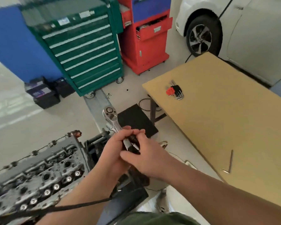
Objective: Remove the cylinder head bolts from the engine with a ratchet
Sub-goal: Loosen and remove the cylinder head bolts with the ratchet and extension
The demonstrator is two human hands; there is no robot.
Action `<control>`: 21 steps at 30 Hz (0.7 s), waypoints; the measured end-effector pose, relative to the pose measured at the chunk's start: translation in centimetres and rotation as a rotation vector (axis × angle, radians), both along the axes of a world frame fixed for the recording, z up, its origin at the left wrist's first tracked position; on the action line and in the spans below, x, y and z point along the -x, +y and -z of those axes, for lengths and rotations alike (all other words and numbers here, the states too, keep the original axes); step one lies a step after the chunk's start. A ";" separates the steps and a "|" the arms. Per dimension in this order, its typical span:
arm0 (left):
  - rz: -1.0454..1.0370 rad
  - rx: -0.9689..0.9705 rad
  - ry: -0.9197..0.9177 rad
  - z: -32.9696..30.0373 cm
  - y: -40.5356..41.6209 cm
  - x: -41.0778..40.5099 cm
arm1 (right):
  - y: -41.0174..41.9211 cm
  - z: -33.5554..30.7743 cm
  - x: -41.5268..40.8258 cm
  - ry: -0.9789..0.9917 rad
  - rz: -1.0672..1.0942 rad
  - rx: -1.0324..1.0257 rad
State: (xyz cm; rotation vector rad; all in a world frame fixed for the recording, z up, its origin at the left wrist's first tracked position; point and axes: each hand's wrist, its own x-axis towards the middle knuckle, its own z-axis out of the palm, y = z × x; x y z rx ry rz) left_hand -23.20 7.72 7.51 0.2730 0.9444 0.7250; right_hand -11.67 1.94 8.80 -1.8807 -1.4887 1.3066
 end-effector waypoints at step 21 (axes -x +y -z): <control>-0.327 -0.383 0.086 2.4 -6.2 39.1 | 3.4 5.9 22.0 -0.055 -0.111 -0.368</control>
